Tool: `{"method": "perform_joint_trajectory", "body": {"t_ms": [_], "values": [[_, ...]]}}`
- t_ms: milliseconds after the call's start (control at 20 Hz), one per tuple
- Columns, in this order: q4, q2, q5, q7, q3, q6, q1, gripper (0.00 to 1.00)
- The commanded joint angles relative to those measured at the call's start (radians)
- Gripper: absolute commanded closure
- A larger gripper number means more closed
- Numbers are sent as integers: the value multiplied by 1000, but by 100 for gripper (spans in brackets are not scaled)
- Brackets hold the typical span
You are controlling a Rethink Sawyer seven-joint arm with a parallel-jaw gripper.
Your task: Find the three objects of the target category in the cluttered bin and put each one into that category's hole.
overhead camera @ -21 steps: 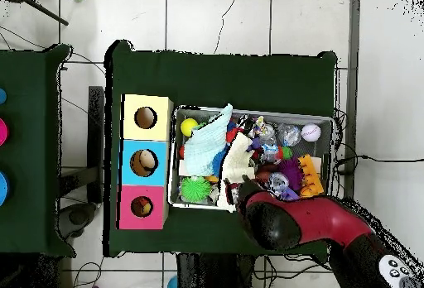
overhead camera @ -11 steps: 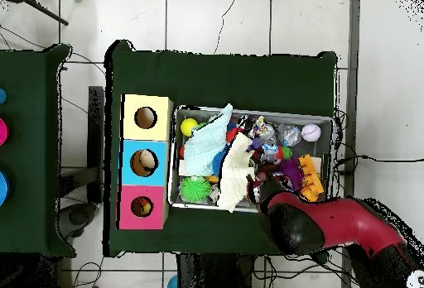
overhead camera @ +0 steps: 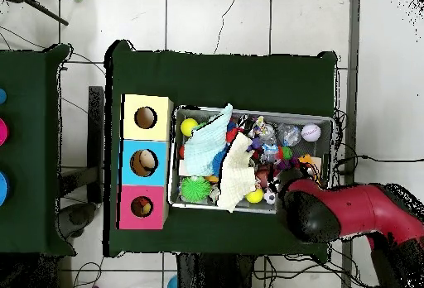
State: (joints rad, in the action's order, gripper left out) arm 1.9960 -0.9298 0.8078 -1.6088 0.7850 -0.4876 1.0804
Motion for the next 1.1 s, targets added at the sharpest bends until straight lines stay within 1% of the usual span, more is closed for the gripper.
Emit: {"method": "perform_joint_trajectory", "body": {"t_ms": [50, 350, 550, 700, 800, 1050, 1100], "values": [[-153, 32, 155, 349, 29, -86, 23, 0], [-216, 59, 220, 341, 13, -68, 21, 0], [-251, 88, 250, 357, 17, -59, 29, 0], [-265, 101, 272, 338, 8, -54, 19, 0], [-274, 122, 289, 316, -5, -47, 13, 0], [-281, 206, 354, 194, -64, 3, -10, 0], [-281, 223, 358, 177, -74, 7, -11, 0]]}}
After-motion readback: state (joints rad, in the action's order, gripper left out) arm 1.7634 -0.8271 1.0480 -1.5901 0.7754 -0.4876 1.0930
